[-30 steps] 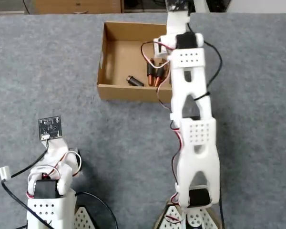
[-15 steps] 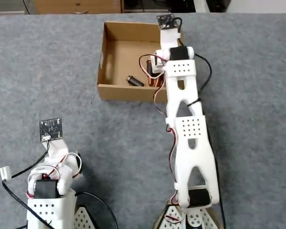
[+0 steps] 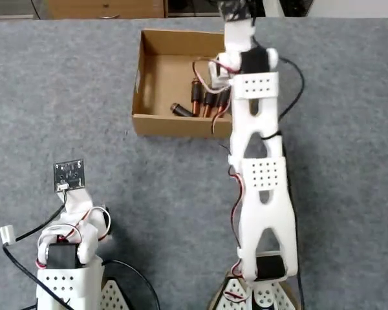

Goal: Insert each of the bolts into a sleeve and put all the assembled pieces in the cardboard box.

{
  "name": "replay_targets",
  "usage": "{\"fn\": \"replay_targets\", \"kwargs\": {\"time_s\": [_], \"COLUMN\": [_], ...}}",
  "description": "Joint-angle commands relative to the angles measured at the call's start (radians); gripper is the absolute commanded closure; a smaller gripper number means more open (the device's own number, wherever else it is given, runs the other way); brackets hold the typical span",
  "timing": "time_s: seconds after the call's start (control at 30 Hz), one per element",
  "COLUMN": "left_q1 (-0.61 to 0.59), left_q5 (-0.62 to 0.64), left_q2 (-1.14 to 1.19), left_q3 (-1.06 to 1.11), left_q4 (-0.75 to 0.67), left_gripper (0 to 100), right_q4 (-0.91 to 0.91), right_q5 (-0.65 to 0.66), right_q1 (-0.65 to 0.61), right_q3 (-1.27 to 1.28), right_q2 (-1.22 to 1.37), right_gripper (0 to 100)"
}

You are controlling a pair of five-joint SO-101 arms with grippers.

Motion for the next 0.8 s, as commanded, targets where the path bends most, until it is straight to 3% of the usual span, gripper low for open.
{"fn": "replay_targets", "kwargs": {"time_s": [0.0,0.23,0.37,0.5,0.77], "left_q1": [-0.009,-0.009,-0.009,-0.008,-0.008], "left_q5": [0.0,0.0,0.0,0.0,0.003], "left_q2": [-0.033,-0.033,-0.033,-0.033,-0.033], "left_q3": [0.011,0.011,0.011,0.011,0.011], "left_q4": [0.006,0.006,0.006,0.003,0.0], "left_gripper": [98,98,98,98,98], "right_q4": [0.06,0.06,0.06,0.06,-0.009], "right_q5": [0.006,0.011,0.011,0.006,0.005], "right_q1": [-0.007,0.012,0.015,0.012,0.008], "right_q3": [-0.045,-0.021,0.153,0.529,1.593], "right_q2": [-0.232,-0.656,-0.957,-1.277,-1.877], "right_gripper": [86.6,86.8,86.6,86.7,86.8]}}
